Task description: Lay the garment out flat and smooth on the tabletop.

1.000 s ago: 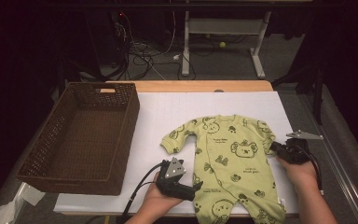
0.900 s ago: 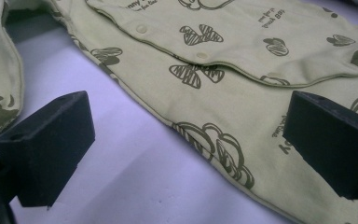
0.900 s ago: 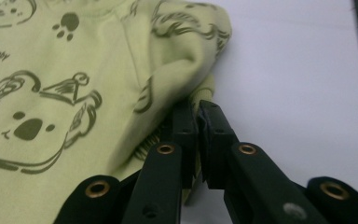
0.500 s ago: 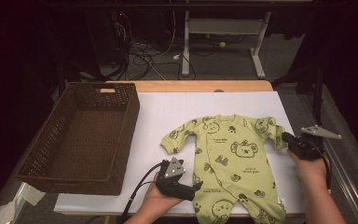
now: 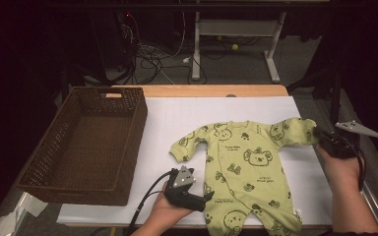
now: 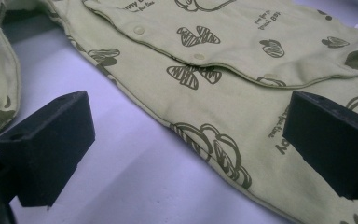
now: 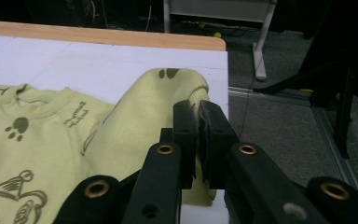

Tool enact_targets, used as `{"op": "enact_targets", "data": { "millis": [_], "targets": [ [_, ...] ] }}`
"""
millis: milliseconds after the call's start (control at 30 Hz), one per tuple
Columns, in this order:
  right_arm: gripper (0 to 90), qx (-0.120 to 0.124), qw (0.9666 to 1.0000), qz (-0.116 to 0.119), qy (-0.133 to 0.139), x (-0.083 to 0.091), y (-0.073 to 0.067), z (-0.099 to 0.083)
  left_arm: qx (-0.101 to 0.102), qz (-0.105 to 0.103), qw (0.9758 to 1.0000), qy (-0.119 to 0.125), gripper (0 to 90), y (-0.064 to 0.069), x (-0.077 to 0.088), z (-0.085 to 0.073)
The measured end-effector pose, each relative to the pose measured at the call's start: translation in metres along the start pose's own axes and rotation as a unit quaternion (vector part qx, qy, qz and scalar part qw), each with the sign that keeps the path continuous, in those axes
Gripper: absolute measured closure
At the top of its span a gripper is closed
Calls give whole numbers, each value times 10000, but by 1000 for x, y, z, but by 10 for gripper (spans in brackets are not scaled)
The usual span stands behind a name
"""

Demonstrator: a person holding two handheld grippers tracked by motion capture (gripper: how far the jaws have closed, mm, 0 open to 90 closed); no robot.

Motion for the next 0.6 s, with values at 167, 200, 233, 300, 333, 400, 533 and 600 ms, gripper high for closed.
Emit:
{"op": "enact_targets", "data": {
  "millis": [167, 200, 233, 300, 333, 400, 533, 600],
  "targets": [
    [872, -171, 9997, -103, -126, -4, 16, -4, 21, -63, 10000, 41, 8, 1, 1, 0],
    [872, -183, 9996, -139, -153, -5, 18, -6, 28, -66, 10000, 45, 8, 1, 1, 1],
    [872, -171, 9996, -153, -169, -6, 22, -8, 26, -63, 10000, 44, 8, 1, 1, 1],
    [872, -229, 9993, -214, -223, -8, 27, -12, 22, -61, 10000, 47, 8, 1, 1, 1],
    [872, -240, 9991, -233, -246, -9, 31, -14, 21, -63, 10000, 48, 8, 1, 1, 1],
    [872, -308, 9987, -287, -297, -12, 36, -18, 10, -72, 10000, 56, 8, 1, 1, 1],
    [872, -293, 9980, -385, -399, -17, 44, -26, -18, -71, 10000, 48, 8, 1, 2, 0],
    [873, -286, 9977, -447, -424, -18, 47, -28, -22, -69, 10000, 49, 8, 1, 2, 0]
  ]
}}
Point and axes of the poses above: each handheld gripper's, and its own axes: x roughly backward along the jaws, z roughly out of its top, y roughly to its right, the point moved 10 cm from there along -x, roughly forward along the jaws, and after that the axes turned 6 degrees about x, right-handed, at the moved point
